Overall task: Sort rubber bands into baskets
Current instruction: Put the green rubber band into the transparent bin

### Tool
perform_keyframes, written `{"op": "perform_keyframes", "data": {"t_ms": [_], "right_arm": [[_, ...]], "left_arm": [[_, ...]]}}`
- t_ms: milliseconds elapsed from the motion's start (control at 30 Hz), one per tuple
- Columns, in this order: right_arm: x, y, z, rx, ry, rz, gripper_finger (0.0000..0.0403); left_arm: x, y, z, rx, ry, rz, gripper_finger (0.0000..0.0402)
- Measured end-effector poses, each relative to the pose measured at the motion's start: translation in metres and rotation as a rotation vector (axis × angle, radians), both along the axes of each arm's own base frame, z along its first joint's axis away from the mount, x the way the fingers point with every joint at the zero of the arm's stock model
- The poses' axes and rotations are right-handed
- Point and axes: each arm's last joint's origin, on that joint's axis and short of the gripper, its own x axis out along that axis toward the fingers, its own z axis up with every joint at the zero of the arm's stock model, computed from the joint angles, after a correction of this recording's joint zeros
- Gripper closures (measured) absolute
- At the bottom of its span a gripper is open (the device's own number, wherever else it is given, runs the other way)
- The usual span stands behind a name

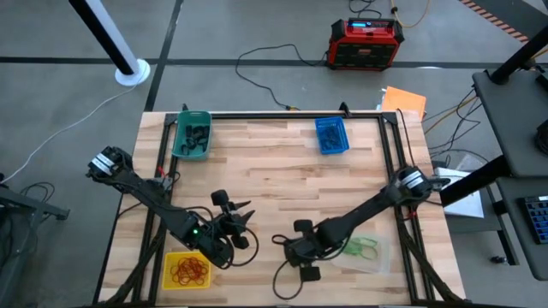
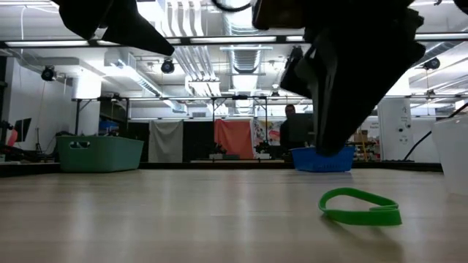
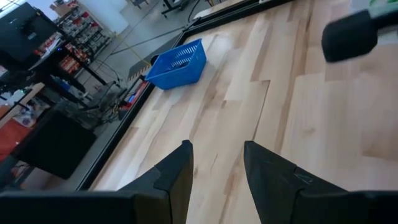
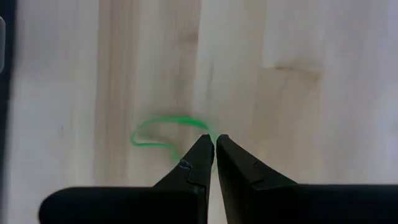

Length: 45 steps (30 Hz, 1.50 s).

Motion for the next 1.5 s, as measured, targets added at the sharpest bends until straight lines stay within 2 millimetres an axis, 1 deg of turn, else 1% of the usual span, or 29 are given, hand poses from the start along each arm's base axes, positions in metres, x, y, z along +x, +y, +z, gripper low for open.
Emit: {"op": "perform_keyframes", "data": {"t_ms": [133, 267, 467, 567, 700, 800, 900, 967, 1100, 1133, 1200, 1367, 1433, 1500], "right_arm": [[0.003, 0.000, -0.007, 0.029, 0.029, 0.000, 0.0372], [0.002, 0.004, -0.007, 0.040, 0.020, -0.034, 0.0333], [-0.007, 0.008, -0.011, -0.088, 0.022, -0.066, 0.0268], [-0.007, 0.012, -0.019, -0.095, 0.030, -0.077, 0.0249], [-0.005, 0.013, -0.036, -0.104, 0.065, -0.098, 0.0242], [-0.004, 0.014, -0.044, -0.115, 0.081, -0.093, 0.0251], [-0.004, 0.014, -0.047, -0.120, 0.087, -0.092, 0.0276], [-0.004, 0.013, -0.044, -0.116, 0.081, -0.093, 0.0301], [-0.005, 0.013, -0.034, -0.099, 0.062, -0.093, 0.0370], [-0.006, 0.013, -0.032, -0.096, 0.056, -0.092, 0.0382], [-0.007, 0.012, -0.024, -0.086, 0.038, -0.091, 0.0388], [-0.012, 0.012, 0.003, -0.059, -0.017, -0.089, 0.0393], [-0.018, 0.012, 0.016, -0.058, -0.027, -0.095, 0.0393], [-0.029, 0.010, 0.031, -0.062, -0.009, -0.117, 0.0393]], "left_arm": [[0.000, 0.000, 0.000, -0.028, -0.021, 0.014, 0.0274], [0.000, 0.000, 0.000, -0.055, -0.042, 0.027, 0.0274], [0.000, 0.000, 0.000, -0.092, -0.070, 0.044, 0.0274], [0.000, 0.000, 0.000, -0.121, -0.081, 0.049, 0.0274], [0.000, -0.001, -0.002, -0.175, -0.058, 0.024, 0.0274], [0.000, -0.002, -0.003, -0.218, -0.044, 0.008, 0.0274], [-0.001, -0.003, -0.003, -0.242, -0.041, 0.004, 0.0274], [-0.001, -0.004, -0.003, -0.250, -0.041, 0.002, 0.0274], [-0.001, -0.005, -0.003, -0.264, -0.049, 0.007, 0.0274], [-0.001, -0.005, -0.003, -0.268, -0.051, 0.007, 0.0274], [-0.001, -0.005, -0.004, -0.283, -0.041, -0.001, 0.0274], [-0.001, -0.006, -0.004, -0.303, -0.024, -0.015, 0.0274], [-0.001, -0.006, -0.004, -0.304, -0.024, -0.016, 0.0274], [-0.001, -0.006, -0.004, -0.304, -0.025, -0.016, 0.0274]]}}
